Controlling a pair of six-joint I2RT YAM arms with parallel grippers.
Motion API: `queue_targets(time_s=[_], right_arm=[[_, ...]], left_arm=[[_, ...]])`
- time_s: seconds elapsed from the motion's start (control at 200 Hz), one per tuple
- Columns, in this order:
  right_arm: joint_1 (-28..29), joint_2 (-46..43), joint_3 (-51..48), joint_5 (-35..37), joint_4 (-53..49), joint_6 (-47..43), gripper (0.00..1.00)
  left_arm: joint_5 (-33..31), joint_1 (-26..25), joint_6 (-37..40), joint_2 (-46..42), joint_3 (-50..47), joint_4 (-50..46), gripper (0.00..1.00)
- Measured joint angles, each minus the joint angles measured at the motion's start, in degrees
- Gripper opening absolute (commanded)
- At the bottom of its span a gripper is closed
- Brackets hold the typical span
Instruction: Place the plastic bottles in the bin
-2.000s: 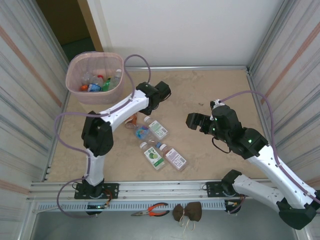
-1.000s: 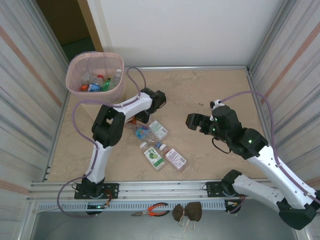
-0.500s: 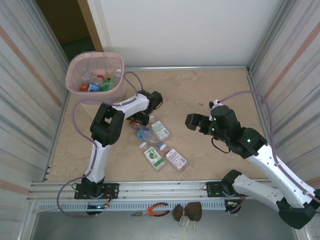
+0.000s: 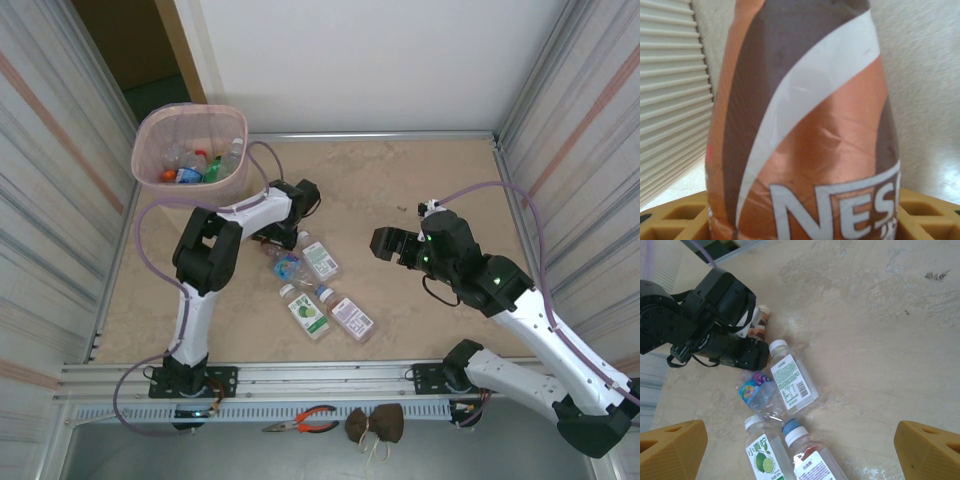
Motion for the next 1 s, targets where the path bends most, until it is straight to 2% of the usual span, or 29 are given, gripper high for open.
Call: queue_targets(time_s=[0.451, 1.002], right_arm=[[0.0, 0.3, 0.0, 0.0, 0.0, 0.5, 0.95], [0.0, 0.4, -0.1, 0.0, 0.0, 0.4, 0.95]], left_arm=[[2.8, 0.0, 3.5, -13.3, 2.0, 0.4, 0.57], [18.0, -0.7, 7.7, -27.9, 11.0, 5.3, 0.54]])
